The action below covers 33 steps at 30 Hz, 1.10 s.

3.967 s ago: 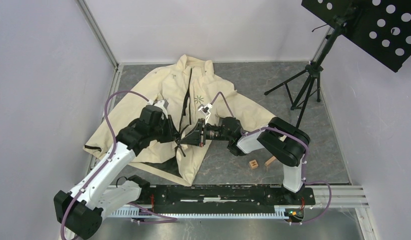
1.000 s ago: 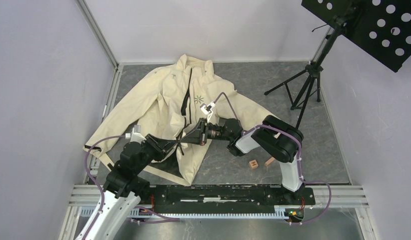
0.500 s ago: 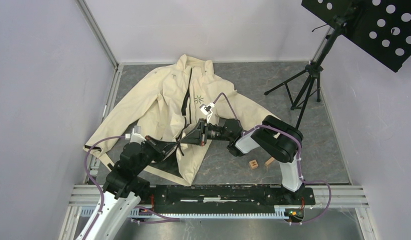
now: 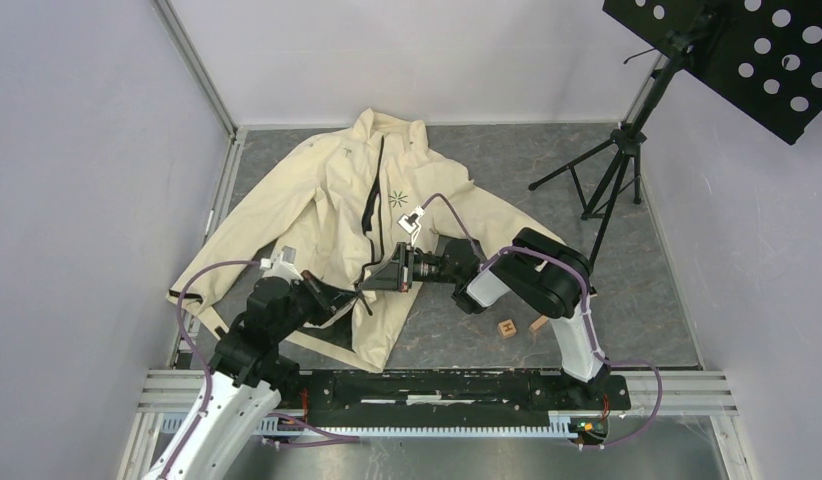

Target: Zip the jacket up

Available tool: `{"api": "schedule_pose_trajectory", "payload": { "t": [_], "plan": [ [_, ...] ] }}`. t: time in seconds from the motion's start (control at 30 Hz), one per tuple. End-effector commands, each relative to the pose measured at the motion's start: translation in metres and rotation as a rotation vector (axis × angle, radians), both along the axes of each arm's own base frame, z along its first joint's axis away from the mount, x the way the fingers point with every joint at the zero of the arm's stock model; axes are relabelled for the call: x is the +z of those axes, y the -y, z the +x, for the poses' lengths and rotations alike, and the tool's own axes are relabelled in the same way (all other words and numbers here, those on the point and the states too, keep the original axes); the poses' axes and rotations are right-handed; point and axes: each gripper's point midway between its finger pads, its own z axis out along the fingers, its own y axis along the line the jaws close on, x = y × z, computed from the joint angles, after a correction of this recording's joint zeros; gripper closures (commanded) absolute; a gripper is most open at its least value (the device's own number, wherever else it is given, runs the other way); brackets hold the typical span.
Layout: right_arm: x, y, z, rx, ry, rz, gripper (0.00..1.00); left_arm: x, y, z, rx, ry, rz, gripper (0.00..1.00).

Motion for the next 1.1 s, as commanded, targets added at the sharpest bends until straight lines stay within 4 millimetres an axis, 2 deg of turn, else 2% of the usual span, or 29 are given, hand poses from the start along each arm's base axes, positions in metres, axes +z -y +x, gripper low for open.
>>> {"api": "schedule_pose_trajectory", "payload": {
  "t": [0.0,0.17,0.47,0.73,0.93,1.03,1.07],
  "plan": [
    [0.058,0.004,0.017,-0.077,0.069,0.214,1.0,0.013,0.016,-0.016,-0.185,0.044,0.028,0.98],
    [0.069,0.008,0.023,-0.099,0.016,0.264,1.0,0.005,0.022,-0.019,-0.236,0.009,0.033,0.98],
    [0.058,0.008,0.048,-0.202,-0.038,0.247,1.0,0.001,0.03,-0.025,-0.299,-0.021,0.06,0.98],
    [0.066,0.008,0.061,-0.27,-0.061,0.268,1.0,-0.009,0.031,-0.029,-0.303,-0.063,0.108,0.98],
    [0.054,0.01,0.058,-0.268,-0.087,0.255,1.0,-0.007,0.028,-0.029,-0.284,-0.064,0.132,0.98],
    [0.043,0.01,0.046,-0.222,-0.09,0.21,0.99,-0.001,0.024,-0.028,-0.26,-0.07,0.141,0.98],
    [0.037,0.011,0.042,-0.21,-0.082,0.181,0.94,-0.002,0.023,-0.029,-0.25,-0.083,0.144,0.98]
  ]
}}
